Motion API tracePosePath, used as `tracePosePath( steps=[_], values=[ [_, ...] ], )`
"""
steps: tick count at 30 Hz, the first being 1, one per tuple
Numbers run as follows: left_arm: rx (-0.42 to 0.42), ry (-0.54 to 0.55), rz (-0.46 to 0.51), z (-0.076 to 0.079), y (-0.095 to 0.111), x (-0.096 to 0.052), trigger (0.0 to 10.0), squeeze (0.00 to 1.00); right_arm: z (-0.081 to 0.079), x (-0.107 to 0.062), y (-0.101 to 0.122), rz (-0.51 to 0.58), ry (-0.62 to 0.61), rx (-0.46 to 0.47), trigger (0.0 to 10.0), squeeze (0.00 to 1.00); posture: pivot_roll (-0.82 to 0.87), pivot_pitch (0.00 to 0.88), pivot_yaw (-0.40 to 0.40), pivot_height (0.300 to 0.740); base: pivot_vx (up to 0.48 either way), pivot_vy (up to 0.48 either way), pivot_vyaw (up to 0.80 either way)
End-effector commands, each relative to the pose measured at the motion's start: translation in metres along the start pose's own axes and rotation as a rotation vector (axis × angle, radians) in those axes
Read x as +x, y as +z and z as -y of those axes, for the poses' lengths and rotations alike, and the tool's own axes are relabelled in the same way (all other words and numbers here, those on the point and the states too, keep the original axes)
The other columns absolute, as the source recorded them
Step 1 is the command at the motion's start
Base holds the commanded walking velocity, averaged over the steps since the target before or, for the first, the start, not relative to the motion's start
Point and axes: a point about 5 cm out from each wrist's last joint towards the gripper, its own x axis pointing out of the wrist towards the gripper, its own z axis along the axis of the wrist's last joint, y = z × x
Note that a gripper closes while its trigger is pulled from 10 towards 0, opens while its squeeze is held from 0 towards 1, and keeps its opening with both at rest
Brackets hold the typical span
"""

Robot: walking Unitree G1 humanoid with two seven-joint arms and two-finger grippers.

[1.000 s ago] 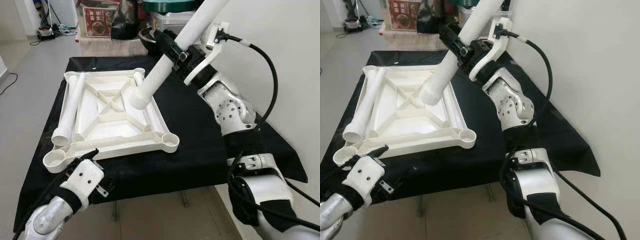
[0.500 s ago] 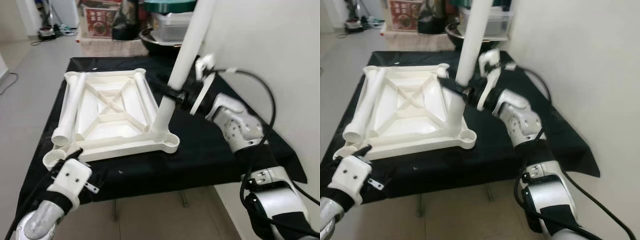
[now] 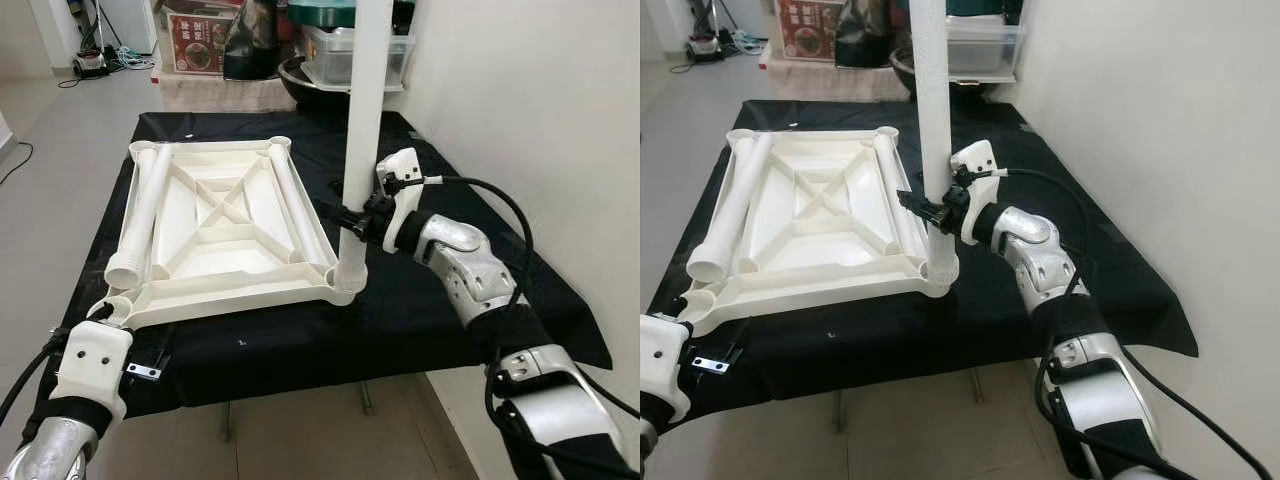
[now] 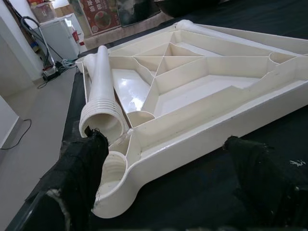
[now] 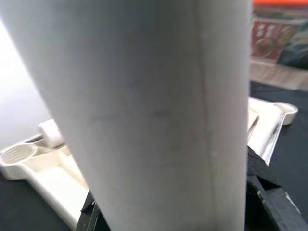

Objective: Building children table

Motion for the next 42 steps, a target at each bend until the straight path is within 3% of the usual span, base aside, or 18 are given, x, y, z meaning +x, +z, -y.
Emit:
tracePosePath(
  steps=[1, 6, 7, 12, 14, 16, 26, 32, 42],
  values=[
    [-0.017, 0.0, -0.001, 0.001, 0.001, -0.002, 10.0, 0.0, 0.003, 0.0, 0.006, 0.021, -0.021, -0.032, 0.0, 0.0, 0.14, 0.0, -0.125, 0.74, 0.0, 0.0, 0.0],
    [-0.04, -0.006, 0.001, 0.004, 0.002, -0.001, 10.0, 0.0, -0.003, 0.008, 0.007, 0.052, -0.017, -0.06, 0.0, 0.0, 0.15, 0.0, -0.124, 0.74, 0.0, 0.0, 0.0],
    [-0.064, -0.015, 0.0, 0.007, 0.002, -0.001, 10.0, 0.0, -0.012, 0.011, 0.0, 0.044, 0.008, -0.101, 0.0, 0.0, 0.16, 0.0, -0.128, 0.74, 0.0, 0.0, 0.0],
    [-0.083, -0.018, -0.007, 0.007, 0.002, -0.002, 10.0, 0.0, -0.016, 0.012, -0.005, 0.036, 0.014, -0.109, 0.0, 0.0, 0.16, 0.0, -0.129, 0.74, 0.0, 0.0, 0.0],
    [-0.096, -0.021, -0.008, 0.007, 0.002, -0.001, 10.0, 0.0, -0.017, 0.012, -0.007, 0.034, 0.009, -0.085, 0.0, 0.0, 0.15, 0.0, -0.123, 0.74, 0.0, 0.48, 0.0],
    [-0.101, -0.029, 0.008, 0.009, 0.005, 0.002, 10.0, 0.0, -0.02, 0.014, -0.007, 0.048, -0.004, 0.009, 0.0, 0.0, 0.15, 0.0, -0.12, 0.74, 0.0, 0.48, -0.8],
    [-0.111, -0.051, 0.045, 0.011, 0.01, 0.01, 10.0, 0.0, -0.025, 0.014, -0.011, 0.088, -0.036, -0.005, 0.0, 0.0, 0.14, 0.0, -0.105, 0.74, 0.0, 0.048, -0.24],
    [-0.123, -0.048, 0.05, 0.01, 0.011, 0.013, 10.0, 0.0, -0.025, 0.015, -0.01, 0.095, -0.045, -0.005, 0.0, 0.0, 0.14, 0.0, -0.103, 0.74, 0.0, 0.0, 0.0],
    [-0.158, -0.069, 0.08, 0.013, 0.015, 0.016, 10.0, 0.0, -0.011, 0.014, 0.008, 0.149, -0.1, -0.004, 0.0, 0.0, 0.13, 0.0, -0.099, 0.74, 0.127, 0.0, -0.52]
  ],
)
